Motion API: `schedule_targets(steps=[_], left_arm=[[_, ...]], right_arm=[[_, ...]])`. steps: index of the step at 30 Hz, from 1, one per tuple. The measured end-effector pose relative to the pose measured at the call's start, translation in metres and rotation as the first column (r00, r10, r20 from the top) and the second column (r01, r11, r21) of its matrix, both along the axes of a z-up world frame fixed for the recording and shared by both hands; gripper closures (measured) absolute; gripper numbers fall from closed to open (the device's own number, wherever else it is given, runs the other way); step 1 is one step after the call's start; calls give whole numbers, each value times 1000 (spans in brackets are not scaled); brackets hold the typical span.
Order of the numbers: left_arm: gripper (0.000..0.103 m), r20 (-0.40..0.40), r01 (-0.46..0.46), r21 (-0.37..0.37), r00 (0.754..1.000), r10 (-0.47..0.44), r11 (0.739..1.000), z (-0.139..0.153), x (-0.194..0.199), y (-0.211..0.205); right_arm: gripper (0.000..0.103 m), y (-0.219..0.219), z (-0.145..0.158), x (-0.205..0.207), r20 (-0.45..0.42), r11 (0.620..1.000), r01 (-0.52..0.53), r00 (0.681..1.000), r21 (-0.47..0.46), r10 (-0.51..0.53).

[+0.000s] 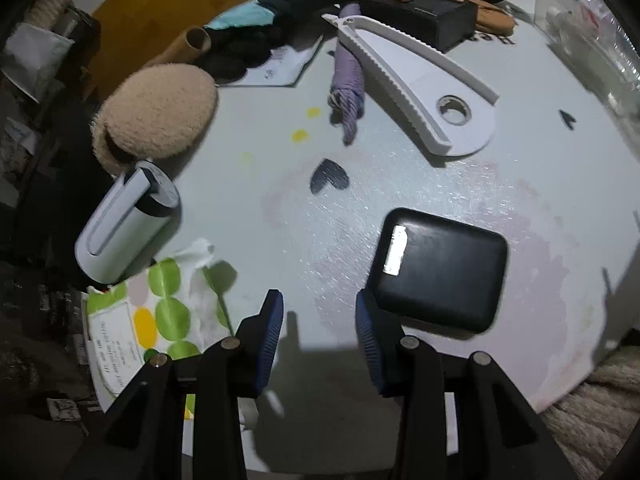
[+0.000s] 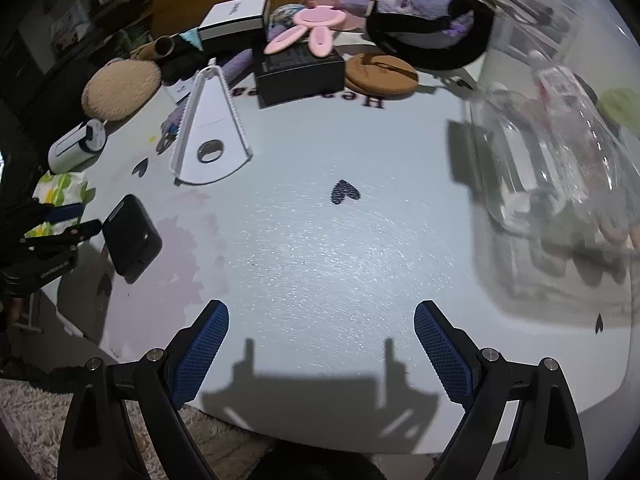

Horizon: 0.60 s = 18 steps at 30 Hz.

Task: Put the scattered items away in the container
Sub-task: 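Lift the black case with the left tool and carry it across the table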

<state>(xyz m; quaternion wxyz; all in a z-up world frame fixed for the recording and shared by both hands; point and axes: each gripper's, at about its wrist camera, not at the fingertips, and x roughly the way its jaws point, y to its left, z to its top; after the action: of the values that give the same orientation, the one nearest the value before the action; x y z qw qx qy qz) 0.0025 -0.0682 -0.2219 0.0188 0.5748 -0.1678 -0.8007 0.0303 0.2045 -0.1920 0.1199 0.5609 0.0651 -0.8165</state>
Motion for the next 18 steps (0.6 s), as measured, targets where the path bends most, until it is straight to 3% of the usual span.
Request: schedule_targets(steps=[10, 18], left_arm=[[65, -11, 51, 74, 999, -50, 996, 0, -8, 29], [65, 63, 86, 79, 994, -91, 993, -7, 13, 32]], right_arm=[[9, 18, -3, 4, 14, 999, 44, 999, 14, -44], [9, 34, -5, 7, 26, 996, 93, 995, 4, -93]])
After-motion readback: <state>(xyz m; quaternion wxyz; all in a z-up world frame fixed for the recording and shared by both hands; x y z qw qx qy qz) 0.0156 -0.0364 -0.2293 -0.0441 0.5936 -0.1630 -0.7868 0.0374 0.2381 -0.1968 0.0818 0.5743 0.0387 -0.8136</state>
